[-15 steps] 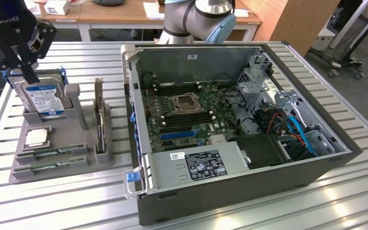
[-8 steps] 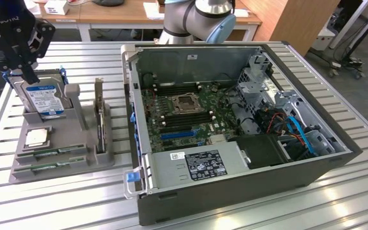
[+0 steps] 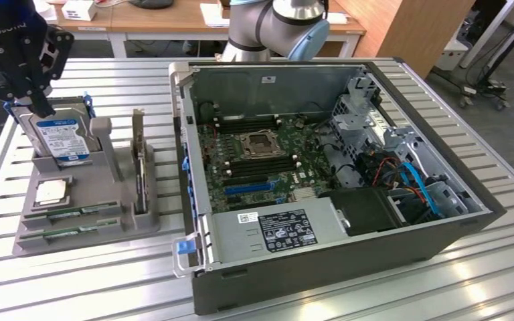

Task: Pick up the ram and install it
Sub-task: 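Pick up the ram and move it above insertion slot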

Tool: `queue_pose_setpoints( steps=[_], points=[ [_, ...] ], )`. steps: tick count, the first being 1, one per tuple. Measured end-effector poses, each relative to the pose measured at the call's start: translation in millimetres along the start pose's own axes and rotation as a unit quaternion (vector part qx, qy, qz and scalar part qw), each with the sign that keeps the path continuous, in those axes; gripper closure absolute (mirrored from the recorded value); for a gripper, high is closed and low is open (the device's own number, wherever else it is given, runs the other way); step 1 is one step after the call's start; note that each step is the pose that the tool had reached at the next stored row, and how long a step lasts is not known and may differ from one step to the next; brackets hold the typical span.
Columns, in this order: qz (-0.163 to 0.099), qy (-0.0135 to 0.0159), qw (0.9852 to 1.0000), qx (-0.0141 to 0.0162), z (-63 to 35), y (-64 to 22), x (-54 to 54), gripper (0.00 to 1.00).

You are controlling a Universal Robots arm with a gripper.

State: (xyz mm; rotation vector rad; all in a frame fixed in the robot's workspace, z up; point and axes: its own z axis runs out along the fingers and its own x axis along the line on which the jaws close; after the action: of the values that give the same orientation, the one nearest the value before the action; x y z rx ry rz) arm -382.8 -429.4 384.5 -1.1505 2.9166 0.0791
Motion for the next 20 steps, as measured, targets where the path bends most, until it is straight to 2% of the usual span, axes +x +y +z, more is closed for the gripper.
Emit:
queue_pose_setpoints(
  steps=[5, 10, 15, 20],
  points=[
    [-0.040, 0.0018, 0.9992, -0.0009, 0.2, 0.0, 0.0, 0.90],
    [-0.078, 0.0036, 0.9969, -0.0018, 0.5, 0.0, 0.0, 0.90],
    [-0.116, 0.0053, 0.9932, -0.0027, 0.7, 0.0, 0.0, 0.90],
    [-0.153, 0.0070, 0.9881, -0.0036, 0.8, 0.0, 0.1, 0.90]
  ],
)
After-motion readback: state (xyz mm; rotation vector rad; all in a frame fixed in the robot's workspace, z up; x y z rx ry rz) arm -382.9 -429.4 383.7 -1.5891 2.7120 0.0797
